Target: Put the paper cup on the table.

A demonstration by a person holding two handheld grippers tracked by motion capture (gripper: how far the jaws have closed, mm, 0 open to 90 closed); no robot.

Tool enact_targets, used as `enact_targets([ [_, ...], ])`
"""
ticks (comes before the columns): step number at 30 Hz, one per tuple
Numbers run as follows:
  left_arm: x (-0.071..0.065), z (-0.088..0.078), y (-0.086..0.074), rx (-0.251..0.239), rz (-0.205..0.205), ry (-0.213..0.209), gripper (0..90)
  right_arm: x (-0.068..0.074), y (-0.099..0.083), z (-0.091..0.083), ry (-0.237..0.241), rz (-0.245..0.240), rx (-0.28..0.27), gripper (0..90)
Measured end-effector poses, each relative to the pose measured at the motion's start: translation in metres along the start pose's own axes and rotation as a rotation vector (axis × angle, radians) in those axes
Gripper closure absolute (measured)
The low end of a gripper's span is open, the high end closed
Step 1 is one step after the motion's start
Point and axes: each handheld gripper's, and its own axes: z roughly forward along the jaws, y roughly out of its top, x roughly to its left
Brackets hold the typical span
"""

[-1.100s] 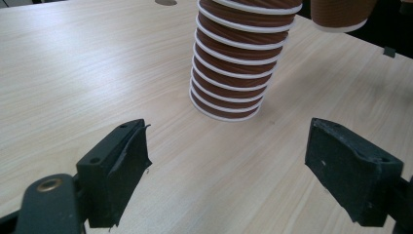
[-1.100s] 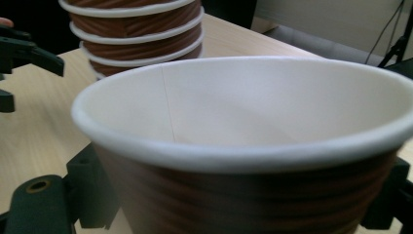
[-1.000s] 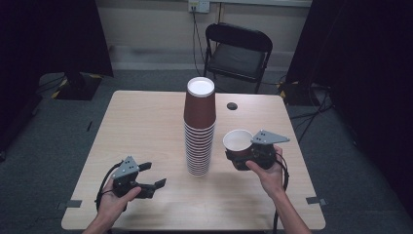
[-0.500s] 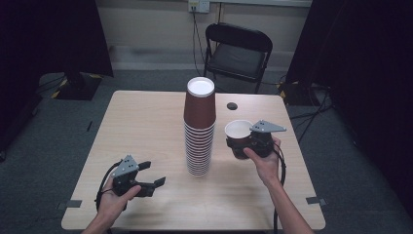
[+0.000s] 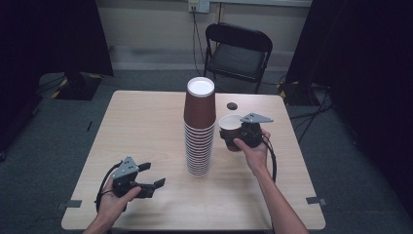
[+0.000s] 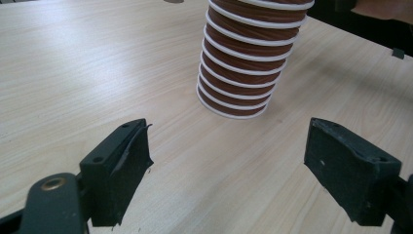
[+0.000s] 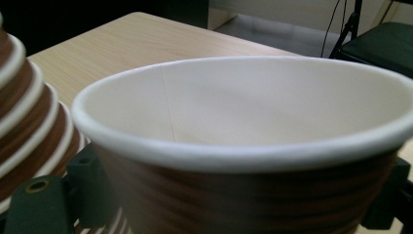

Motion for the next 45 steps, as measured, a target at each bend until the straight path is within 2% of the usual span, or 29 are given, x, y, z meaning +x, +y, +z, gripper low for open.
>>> enact_targets([
  [5,0.002,-0.001,0.000,0.000,-0.018,0.006,16.7,-0.001,-0.005,0.015,-0.006,0.012,0.008,11.7],
  [6,0.002,-0.001,-0.001,0.009,-0.023,0.017,16.7,0.000,-0.009,0.024,-0.017,0.017,0.012,11.7],
  [9,0.002,0.000,-0.002,0.012,-0.030,0.010,17.0,-0.001,-0.017,0.031,-0.024,0.033,0.016,11.7],
  [14,0.000,0.002,-0.003,0.021,-0.019,0.001,17.0,-0.003,-0.026,0.039,-0.028,0.048,0.028,11.6],
  [17,-0.001,0.003,-0.003,0.028,-0.016,0.003,17.0,-0.003,-0.027,0.041,-0.048,0.039,0.001,11.6],
  [21,-0.001,0.003,-0.003,0.024,-0.019,-0.005,17.0,-0.003,-0.030,0.043,-0.036,0.032,-0.001,11.5],
  [23,-0.001,0.002,-0.003,0.025,-0.017,-0.005,17.0,-0.004,-0.033,0.041,-0.038,0.044,-0.019,11.5],
  [25,-0.001,0.002,-0.003,0.022,-0.028,-0.009,17.0,-0.003,-0.034,0.038,-0.046,0.035,-0.002,11.7],
  [28,-0.001,0.001,-0.003,0.017,-0.039,-0.014,17.1,-0.004,-0.036,0.031,-0.035,0.028,0.016,11.7],
  [33,-0.001,0.002,-0.003,0.022,-0.048,-0.015,17.0,-0.003,-0.039,0.025,-0.033,0.016,0.027,11.7],
  [37,-0.002,0.002,-0.003,0.025,-0.045,-0.014,17.1,-0.001,-0.041,0.020,-0.044,0.008,0.051,11.7],
  [45,-0.002,0.002,-0.004,0.026,-0.051,-0.012,17.1,0.000,-0.046,0.015,-0.047,0.004,0.064,11.6],
])
